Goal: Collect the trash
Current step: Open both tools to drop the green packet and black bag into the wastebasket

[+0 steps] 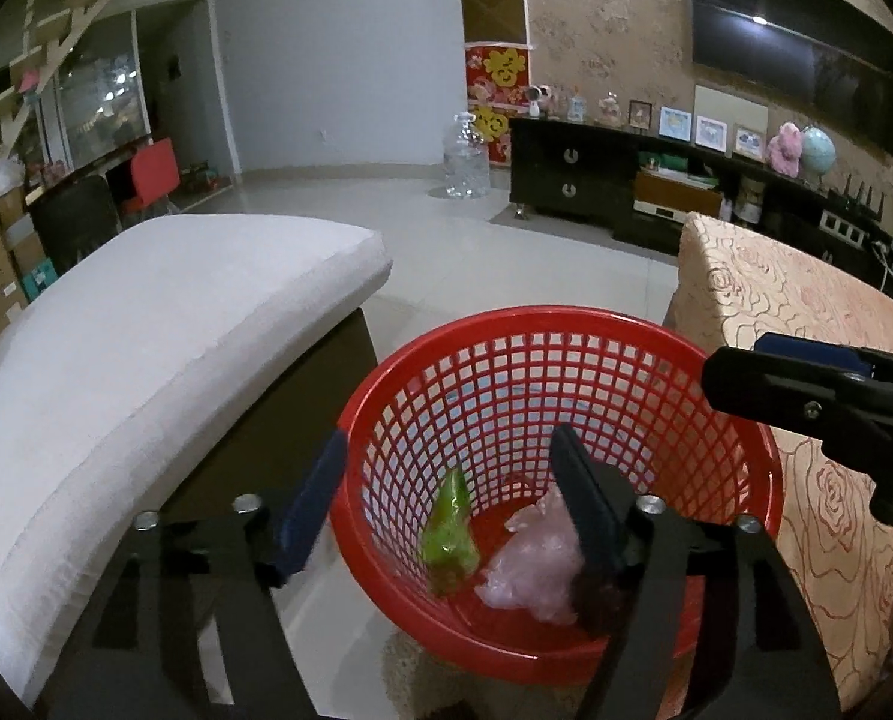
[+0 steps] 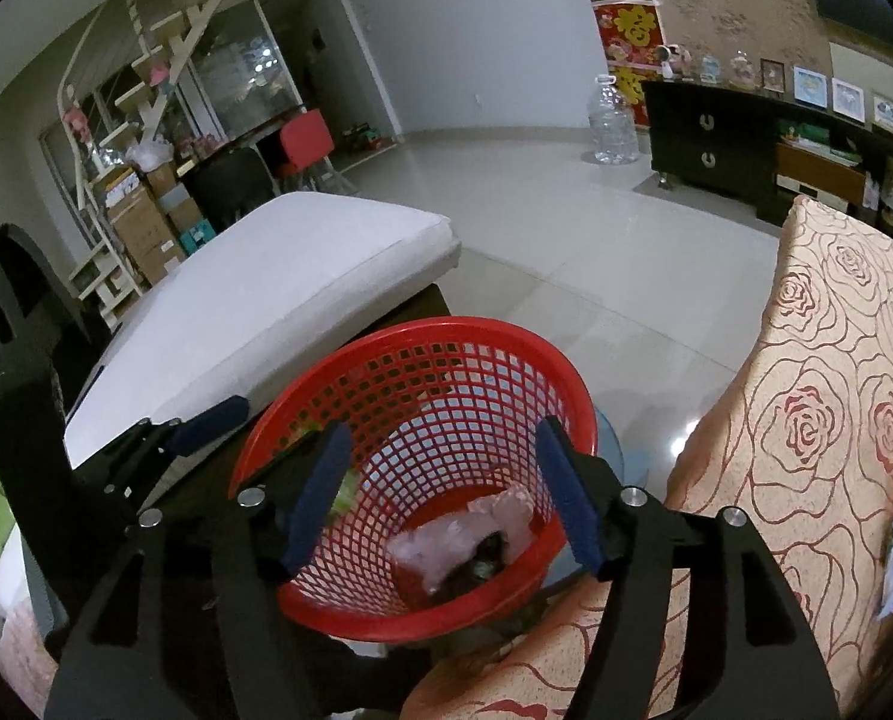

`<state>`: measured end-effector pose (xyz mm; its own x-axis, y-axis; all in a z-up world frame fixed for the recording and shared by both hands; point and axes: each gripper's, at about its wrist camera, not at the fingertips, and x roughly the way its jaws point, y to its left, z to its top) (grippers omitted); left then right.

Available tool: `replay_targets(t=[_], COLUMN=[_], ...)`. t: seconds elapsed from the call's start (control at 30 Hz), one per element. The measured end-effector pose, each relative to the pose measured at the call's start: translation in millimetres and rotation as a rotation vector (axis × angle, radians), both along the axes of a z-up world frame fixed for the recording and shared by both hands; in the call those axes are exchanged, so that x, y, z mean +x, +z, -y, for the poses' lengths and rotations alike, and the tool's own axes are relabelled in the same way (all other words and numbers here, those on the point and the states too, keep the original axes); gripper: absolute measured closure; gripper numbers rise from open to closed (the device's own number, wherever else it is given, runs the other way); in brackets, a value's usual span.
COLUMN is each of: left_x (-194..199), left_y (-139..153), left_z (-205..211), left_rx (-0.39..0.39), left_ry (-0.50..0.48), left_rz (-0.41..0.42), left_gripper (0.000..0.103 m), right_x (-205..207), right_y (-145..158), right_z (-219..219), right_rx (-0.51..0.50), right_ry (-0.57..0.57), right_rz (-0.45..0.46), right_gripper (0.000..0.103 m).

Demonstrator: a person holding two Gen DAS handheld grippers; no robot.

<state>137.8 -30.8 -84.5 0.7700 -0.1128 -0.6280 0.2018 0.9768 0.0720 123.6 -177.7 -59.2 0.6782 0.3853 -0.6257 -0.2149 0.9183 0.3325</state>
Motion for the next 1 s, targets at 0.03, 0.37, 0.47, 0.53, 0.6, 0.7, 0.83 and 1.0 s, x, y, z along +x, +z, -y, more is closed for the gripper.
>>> replay_targets(t=[0.03, 0.37, 0.47, 0.53, 0.6, 0.7, 0.83, 1.0], left_x=[-1, -6, -7, -8, -9, -13, -17, -22], left_y=[1, 14, 16, 17, 18, 20, 20, 23], left_z=[-1, -16, -19, -20, -20, -19, -17, -10], left_rx=[-0.003, -0.072, -0.091, -0.100, -0.104, -0.104, -0.095, -0.078], left_ry=[0.001, 0.028, 0.036, 0.041, 0.043, 0.039, 0.032, 0.017], left_rz=[0.005, 0.059, 0.070, 0.075, 0.083, 0.099, 0.119, 0.137], left_gripper=[0.028, 0.020, 0.019, 0.019, 0.019, 0.018, 0.016, 0.016], right_x=[-1, -4, -7, -9, -13, -20, -30, -45], right_y=[1, 11, 14, 15, 17, 20, 23, 26], right_z=[1, 19, 25, 29, 34, 43, 56, 76], right_rx=[0.001, 0.014, 0.013, 0.012, 0.007, -0.003, -0.013, -0.044], right_ry=[-0.003, -0.046, -0.062, -0.071, -0.087, -0.118, -0.161, -0.214], right_rz=[0.002, 0.028, 0.037, 0.041, 0.050, 0.066, 0.080, 0.098], right_gripper=[0.038, 0.033, 0.033, 0.032, 0.031, 0.029, 0.027, 0.026])
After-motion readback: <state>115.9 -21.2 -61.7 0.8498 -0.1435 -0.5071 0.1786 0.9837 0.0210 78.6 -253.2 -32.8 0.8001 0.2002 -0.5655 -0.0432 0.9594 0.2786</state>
